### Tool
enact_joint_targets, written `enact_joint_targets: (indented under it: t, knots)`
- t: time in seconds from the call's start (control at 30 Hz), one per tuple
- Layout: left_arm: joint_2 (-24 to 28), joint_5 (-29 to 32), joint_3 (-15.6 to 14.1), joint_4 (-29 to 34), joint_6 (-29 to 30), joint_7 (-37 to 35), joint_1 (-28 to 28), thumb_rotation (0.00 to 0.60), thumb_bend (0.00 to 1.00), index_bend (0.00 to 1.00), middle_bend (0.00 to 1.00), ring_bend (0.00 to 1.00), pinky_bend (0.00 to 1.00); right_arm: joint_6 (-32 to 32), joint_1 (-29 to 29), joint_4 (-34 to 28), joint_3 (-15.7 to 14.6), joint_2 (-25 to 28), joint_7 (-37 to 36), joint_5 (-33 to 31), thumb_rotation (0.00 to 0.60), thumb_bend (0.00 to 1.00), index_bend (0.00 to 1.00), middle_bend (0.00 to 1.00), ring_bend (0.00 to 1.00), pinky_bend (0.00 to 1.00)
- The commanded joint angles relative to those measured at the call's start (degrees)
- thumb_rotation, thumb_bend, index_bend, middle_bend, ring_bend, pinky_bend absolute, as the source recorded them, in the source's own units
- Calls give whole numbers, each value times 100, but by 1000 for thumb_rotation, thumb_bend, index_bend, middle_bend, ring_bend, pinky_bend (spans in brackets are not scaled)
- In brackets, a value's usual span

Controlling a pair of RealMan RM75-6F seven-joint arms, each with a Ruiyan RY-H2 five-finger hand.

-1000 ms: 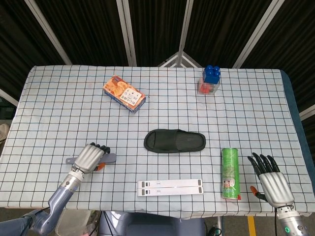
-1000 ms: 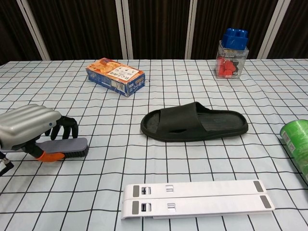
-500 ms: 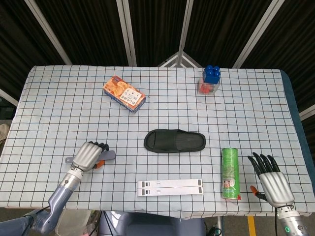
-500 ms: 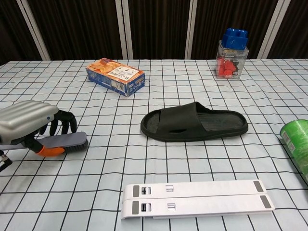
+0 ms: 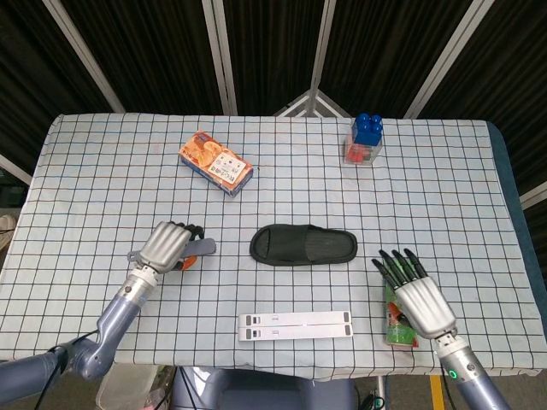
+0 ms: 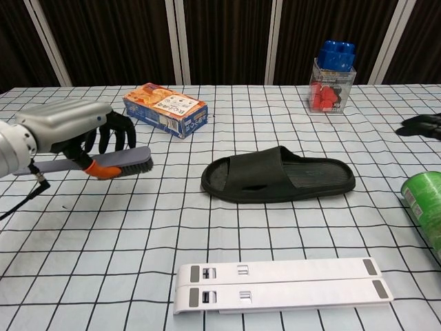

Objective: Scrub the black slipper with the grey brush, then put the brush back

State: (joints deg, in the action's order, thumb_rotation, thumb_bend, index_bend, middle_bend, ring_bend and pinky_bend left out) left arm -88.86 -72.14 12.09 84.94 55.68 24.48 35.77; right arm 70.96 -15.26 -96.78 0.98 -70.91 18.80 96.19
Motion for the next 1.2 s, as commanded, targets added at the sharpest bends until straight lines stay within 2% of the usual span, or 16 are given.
enact_joint_targets:
  t: [0.03,0.23,0.43,0.6,0.93,1.2]
  knots:
    - [18,300,225,162,-141,300,249,600,727,602,695,599,542,-458,-342,-213,138,-240,137,-28,600,484,0,0,0,71]
    - [-1,860,512,224,-339,664,621,600,727,599,694,599,542,-1119,-828,-96,338,-777,354,-327,600,641,0,0,0,98]
    - [-149,1339,699,73,-494,872,1020,600,733,599,694,598,542,-1753,-1288,375,479,-1414,480,-719,600,670,0,0,0,98]
    - [-362,1587,718,-217,-623,871,1283,600,740,599,694,598,542,-2139,-1623,857,611,-1829,445,-1012,600,676,0,0,0,99]
    - [-726,1869,656,-807,-882,714,1662,600,743,598,694,599,542,-2402,-2015,1271,750,-2133,383,-1300,600,676,0,0,0,99]
    - [-1074,1838,632,-1205,-1035,520,1960,600,745,600,695,598,542,-2459,-2108,1343,685,-2122,478,-1490,600,676,0,0,0,98]
